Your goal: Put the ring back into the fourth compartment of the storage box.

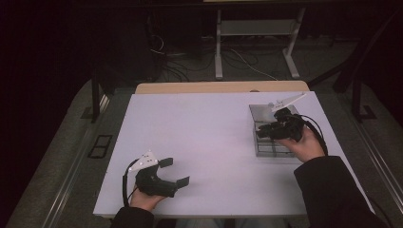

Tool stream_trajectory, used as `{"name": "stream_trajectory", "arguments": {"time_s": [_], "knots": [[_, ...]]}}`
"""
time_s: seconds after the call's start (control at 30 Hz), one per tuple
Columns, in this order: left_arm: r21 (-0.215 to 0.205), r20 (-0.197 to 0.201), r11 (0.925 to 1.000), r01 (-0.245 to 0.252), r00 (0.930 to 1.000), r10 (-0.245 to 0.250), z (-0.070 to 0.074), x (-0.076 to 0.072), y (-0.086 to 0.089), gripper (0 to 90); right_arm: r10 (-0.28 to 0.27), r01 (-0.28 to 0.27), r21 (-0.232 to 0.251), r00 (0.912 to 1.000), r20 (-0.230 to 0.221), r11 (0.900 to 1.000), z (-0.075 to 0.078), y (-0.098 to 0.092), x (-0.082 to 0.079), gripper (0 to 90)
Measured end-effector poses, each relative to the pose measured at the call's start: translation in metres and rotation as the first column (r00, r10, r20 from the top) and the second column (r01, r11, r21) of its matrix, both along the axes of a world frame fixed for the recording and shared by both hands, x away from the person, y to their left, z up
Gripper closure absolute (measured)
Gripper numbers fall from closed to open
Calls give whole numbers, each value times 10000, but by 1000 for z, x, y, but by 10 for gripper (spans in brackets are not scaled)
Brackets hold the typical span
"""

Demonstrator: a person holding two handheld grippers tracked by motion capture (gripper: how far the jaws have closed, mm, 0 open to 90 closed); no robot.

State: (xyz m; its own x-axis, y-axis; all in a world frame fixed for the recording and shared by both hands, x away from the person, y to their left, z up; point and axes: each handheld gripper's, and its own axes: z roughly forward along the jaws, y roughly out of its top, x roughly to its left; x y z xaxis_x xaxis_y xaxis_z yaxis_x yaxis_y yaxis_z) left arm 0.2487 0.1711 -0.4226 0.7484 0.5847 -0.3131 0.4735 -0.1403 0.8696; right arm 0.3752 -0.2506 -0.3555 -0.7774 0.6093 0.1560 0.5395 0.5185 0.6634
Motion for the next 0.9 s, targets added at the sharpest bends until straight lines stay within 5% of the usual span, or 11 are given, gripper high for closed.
{"name": "stream_trajectory", "arguments": {"time_s": [0.9], "knots": [[57,-35,10000,55,10000,-55,-1,1,-1,0,-953,953,-21,9949,-331,9954,-28,-21,27,686]]}}
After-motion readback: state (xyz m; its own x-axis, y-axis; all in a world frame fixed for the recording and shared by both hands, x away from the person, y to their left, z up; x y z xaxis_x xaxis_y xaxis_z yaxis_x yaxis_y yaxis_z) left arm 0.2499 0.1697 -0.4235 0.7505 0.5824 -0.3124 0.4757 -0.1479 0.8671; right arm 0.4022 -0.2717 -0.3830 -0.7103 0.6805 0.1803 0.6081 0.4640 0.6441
